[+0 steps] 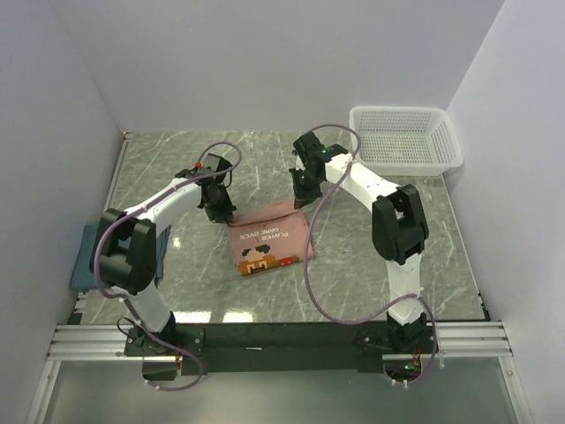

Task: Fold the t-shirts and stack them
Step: Fold the tshirt

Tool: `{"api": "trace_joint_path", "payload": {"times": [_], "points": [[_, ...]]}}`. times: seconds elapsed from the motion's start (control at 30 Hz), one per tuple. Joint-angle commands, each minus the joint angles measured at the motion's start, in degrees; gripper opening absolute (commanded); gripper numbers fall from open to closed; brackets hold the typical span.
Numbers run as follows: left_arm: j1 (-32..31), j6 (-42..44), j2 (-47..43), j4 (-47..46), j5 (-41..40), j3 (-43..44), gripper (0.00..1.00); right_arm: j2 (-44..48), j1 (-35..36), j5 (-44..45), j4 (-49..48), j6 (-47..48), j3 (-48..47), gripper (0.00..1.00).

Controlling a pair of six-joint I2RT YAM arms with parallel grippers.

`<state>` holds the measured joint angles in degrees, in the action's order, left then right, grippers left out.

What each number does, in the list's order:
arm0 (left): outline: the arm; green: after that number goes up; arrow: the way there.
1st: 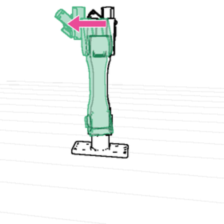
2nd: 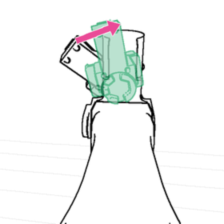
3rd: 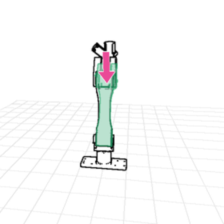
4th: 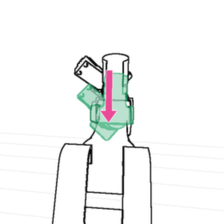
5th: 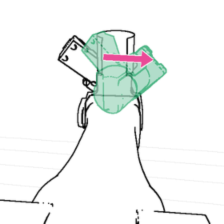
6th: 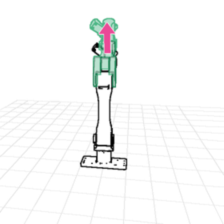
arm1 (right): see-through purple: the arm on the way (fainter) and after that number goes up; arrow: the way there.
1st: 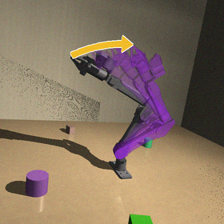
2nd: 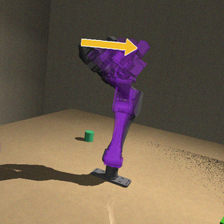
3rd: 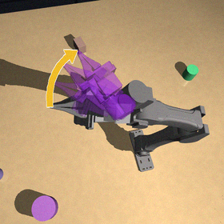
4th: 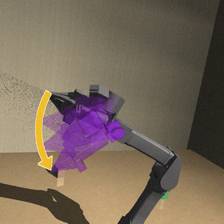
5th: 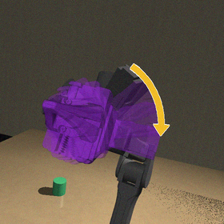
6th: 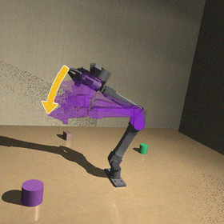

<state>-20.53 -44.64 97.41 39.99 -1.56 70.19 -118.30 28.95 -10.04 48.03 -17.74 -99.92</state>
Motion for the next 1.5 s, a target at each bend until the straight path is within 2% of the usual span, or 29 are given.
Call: {"api": "trace_joint_path", "payload": {"times": [0.0, 0.03, 0.07, 0.1, 0.17, 0.2, 0.23, 0.27, 0.33, 0.37, 0.47, 0.53, 0.63, 0.77, 0.9, 1.03, 1.17, 1.3, 1.47], "points": [[0.67, 1.13, 2.6, -4.74, -3.88, -0.85, 0.04, -0.61, -1.88, 1.26, -6.63, -0.28, 1.48, 0.02], [0.67, 1.22, 3.05, -5.27, -4.15, -1.02, 0.06, -0.79, -1.97, 0.99, -7.33, -0.63, 1.92, 0.04], [0.67, 1.14, 3.31, -6.05, -4.32, -1.11, 0.11, -0.62, -2.05, 1.08, -8.12, -1.15, 3.05, 0.07], [0.67, 1.22, 3.84, -6.5, -4.59, -1.2, 0.15, -0.44, -2.14, 1.25, -9.26, -1.42, 3.5, 0.15], [0.67, 0.88, 3.58, -7.03, -5.03, -1.46, 0.25, 0.35, -2.41, 1.87, -9.45, -2.38, 4.03, 0.23], [0.67, 0.96, 2.88, -6.85, -5.03, -1.38, 0.41, 0.87, -2.49, 2.22, -9.36, -2.48, 4.29, 0.27], [0.67, 0.87, 2.36, -6.33, -5.55, -1.11, 0.5, 2.71, -2.49, 2.48, -9.79, -2.65, 4.73, 0.32], [0.67, 0.87, 1.65, -5.8, -5.82, -1.02, 0.64, 4.03, -2.49, 3.18, -10.41, -2.91, 6.39, 0.34], [0.58, 1.05, -2.03, -5.01, -7.21, -1.72, 0.74, 9.63, -2.49, 4.33, -14.18, -3.44, 9.29, 0.36], [0.58, 1.05, -3.7, -4.92, -7.66, -2.25, 0.84, 11.93, -2.49, 4.5, -16.28, -3.79, 13.74, 0.36], [-0.12, 1.49, -11.43, -7.37, -7.06, -6.11, 0.92, 20.37, -2.49, 0.92, -26.12, -3.01, 23.41, 0.4], [-1.26, 1.93, -17.14, -11.74, -5.22, -10.76, 0.92, 24.5, -2.41, -5.58, -32.89, -2.3, 27.74, 0.41], [-2.14, 2.19, -22.51, -19.73, 0.75, -17.97, 0.91, 25.93, -2.41, -15.77, -39.66, -1.51, 33.64, 0.41], [-2.23, 2.72, -23.05, -28.36, 7.36, -22.9, 0.75, 23.65, -2.41, -26.15, -47.23, -3.7, 37.34, 0.41], [-1.71, 3.77, -16.57, -32.69, 7.19, -20.11, 0.65, 18.38, -2.41, -32.22, -53.47, -7.04, 34.1, 0.41], [0.23, 4.21, -8.39, -36.64, 9.46, -15.89, 0.57, 7.77, -3.11, -34.08, -54.53, -8.98, 27.51, 0.41], [2.34, 4.65, 2.31, -39.55, 9.56, -12.46, 0.49, -1.48, -6.35, -35.92, -61.37, -17.12, 24.43, 0.4], [4.98, 4.92, 9.98, -39.55, 11.93, -8.24, 0.46, -8.51, -9.78, -35.75, -69.46, -24.7, 24.33, 0.4], [5.42, 5.62, 13.95, -38.41, 13.25, -6.39, 0.48, -9.41, -11.28, -35.92, -70.01, -26.56, 24.42, 0.4]]}}
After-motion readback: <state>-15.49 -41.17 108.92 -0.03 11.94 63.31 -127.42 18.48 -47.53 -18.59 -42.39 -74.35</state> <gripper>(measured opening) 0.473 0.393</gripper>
